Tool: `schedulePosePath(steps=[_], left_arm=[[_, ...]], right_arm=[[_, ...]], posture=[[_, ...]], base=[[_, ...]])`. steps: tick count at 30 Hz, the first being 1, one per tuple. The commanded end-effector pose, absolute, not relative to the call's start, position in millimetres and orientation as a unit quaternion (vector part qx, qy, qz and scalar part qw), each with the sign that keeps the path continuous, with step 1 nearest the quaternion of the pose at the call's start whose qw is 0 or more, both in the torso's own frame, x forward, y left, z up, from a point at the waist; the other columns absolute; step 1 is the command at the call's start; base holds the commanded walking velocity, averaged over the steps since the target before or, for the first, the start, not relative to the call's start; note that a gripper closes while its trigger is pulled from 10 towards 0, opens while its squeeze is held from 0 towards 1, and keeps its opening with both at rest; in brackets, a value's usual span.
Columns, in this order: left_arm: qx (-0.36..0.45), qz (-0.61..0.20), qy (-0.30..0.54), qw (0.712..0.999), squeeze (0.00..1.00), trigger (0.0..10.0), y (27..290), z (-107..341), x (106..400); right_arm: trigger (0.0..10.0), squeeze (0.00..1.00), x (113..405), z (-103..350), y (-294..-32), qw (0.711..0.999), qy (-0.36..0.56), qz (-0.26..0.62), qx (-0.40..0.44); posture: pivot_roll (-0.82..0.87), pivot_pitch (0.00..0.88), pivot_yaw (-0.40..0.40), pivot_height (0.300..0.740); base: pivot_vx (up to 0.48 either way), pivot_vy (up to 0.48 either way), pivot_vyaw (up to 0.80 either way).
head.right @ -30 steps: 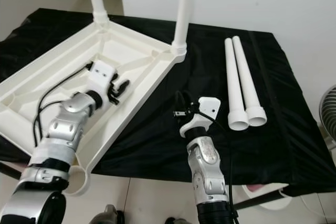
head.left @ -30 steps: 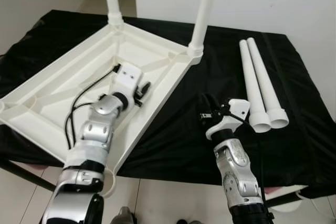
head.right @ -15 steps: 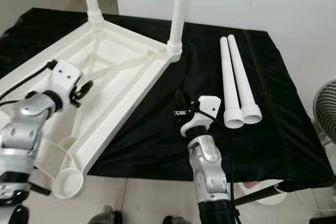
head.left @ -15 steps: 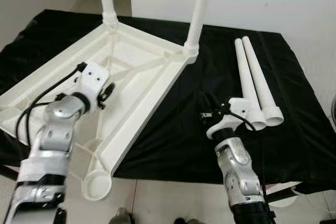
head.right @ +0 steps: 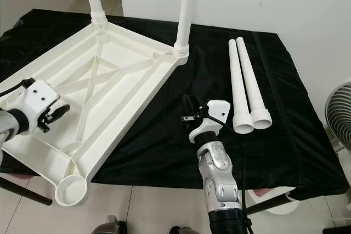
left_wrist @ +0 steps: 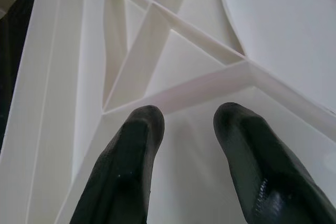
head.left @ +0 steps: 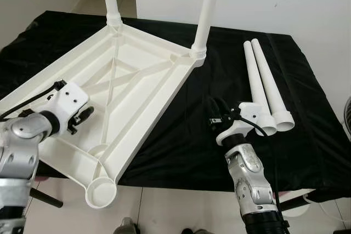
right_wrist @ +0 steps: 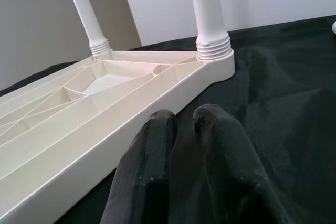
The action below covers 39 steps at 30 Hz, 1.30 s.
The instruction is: Building children table
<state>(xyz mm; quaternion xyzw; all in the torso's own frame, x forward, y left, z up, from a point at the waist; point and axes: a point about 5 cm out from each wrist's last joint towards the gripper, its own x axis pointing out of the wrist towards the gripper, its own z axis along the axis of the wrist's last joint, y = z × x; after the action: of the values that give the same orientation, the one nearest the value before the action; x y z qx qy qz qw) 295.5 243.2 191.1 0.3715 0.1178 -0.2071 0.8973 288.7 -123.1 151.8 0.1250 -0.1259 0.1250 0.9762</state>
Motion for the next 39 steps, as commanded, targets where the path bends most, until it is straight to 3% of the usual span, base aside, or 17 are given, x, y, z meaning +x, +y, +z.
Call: schedulePosePath(steps=[1, 11, 19, 25, 30, 39], left_arm=[[0.381, -0.237, 0.12, 0.886, 0.0, 10.0, 236, 188, 291], [0.398, -0.285, 0.117, 0.864, 0.0, 10.0, 219, 180, 286], [0.38, -0.343, 0.082, 0.855, 0.0, 10.0, 172, 175, 297], [0.375, -0.355, 0.071, 0.853, 0.0, 10.0, 157, 175, 301], [0.358, -0.371, 0.044, 0.856, 0.0, 10.0, 118, 176, 313], [0.334, -0.392, 0.024, 0.857, 0.0, 10.0, 81, 175, 316]], right_arm=[[10.0, 0.0, 289, 151, -124, 0.976, -0.12, 0.127, 0.126], [10.0, 0.0, 290, 151, -125, 0.977, -0.12, 0.128, 0.125], [10.0, 0.0, 291, 153, -129, 0.977, -0.124, 0.118, 0.124], [10.0, 0.0, 291, 154, -130, 0.978, -0.126, 0.113, 0.123], [10.0, 0.0, 290, 154, -132, 0.978, -0.127, 0.105, 0.125], [10.0, 0.0, 290, 154, -134, 0.979, -0.127, 0.1, 0.125]], posture=[[0.18, 0.087, -0.058, 0.74], [0.17, 0.089, -0.06, 0.74], [0.15, 0.094, -0.045, 0.74], [0.15, 0.097, -0.039, 0.74], [0.14, 0.105, -0.029, 0.74], [0.13, 0.108, -0.027, 0.74]], base=[[0.0, 0.0, 0.0], [0.0, 0.0, 0.0], [0.0, 0.0, 0.0], [0.0, 0.0, 0.0], [0.0, 0.0, 0.0], [0.0, 0.0, 0.0]])
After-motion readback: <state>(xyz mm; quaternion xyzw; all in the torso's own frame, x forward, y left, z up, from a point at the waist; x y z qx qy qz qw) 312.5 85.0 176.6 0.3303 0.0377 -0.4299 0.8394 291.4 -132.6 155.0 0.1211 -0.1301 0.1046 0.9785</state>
